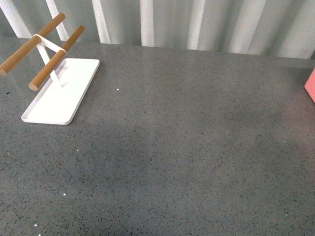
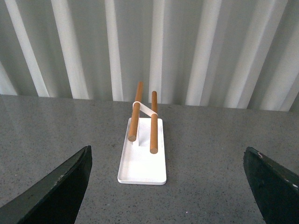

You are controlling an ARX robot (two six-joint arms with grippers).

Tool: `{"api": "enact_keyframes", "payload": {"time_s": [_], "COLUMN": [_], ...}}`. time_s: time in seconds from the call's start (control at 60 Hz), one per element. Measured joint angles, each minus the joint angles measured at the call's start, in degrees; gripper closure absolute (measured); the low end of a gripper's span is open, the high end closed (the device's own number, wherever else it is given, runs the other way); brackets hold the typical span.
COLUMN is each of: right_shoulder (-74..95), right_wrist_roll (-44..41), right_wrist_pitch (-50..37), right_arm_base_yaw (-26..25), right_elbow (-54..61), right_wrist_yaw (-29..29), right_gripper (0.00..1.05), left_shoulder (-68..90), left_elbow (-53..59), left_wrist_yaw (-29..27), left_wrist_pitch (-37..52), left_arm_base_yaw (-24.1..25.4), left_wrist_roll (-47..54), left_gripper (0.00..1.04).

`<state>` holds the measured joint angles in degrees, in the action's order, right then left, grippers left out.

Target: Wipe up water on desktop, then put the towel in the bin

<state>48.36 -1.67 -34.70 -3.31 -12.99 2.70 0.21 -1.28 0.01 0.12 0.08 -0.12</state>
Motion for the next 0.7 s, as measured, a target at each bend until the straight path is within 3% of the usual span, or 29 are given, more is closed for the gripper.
{"api": "enact_keyframes", "payload": {"time_s": [0.167,0.701], "right_shoulder": [-5.4,-21.6], "right_wrist_roll": [0.2,0.7], "right_wrist_pitch": [0.9,10.6], "right_arm_base_yaw": [3.2,3.2], "right_elbow": [4.1,10.7], "right_wrist_yaw": [-1.9,-2.3], "right_gripper": [1.02,1.02], "left_shoulder": [0.0,0.0], "left_elbow": [0.0,0.0], "left_wrist_yaw": [0.0,0.0], "left_wrist_pitch": [0.0,0.0], "left_arm_base_yaw": [0.0,0.0], "left_wrist_roll": [0.0,0.0], "left_gripper": [0.07,0.07]}}
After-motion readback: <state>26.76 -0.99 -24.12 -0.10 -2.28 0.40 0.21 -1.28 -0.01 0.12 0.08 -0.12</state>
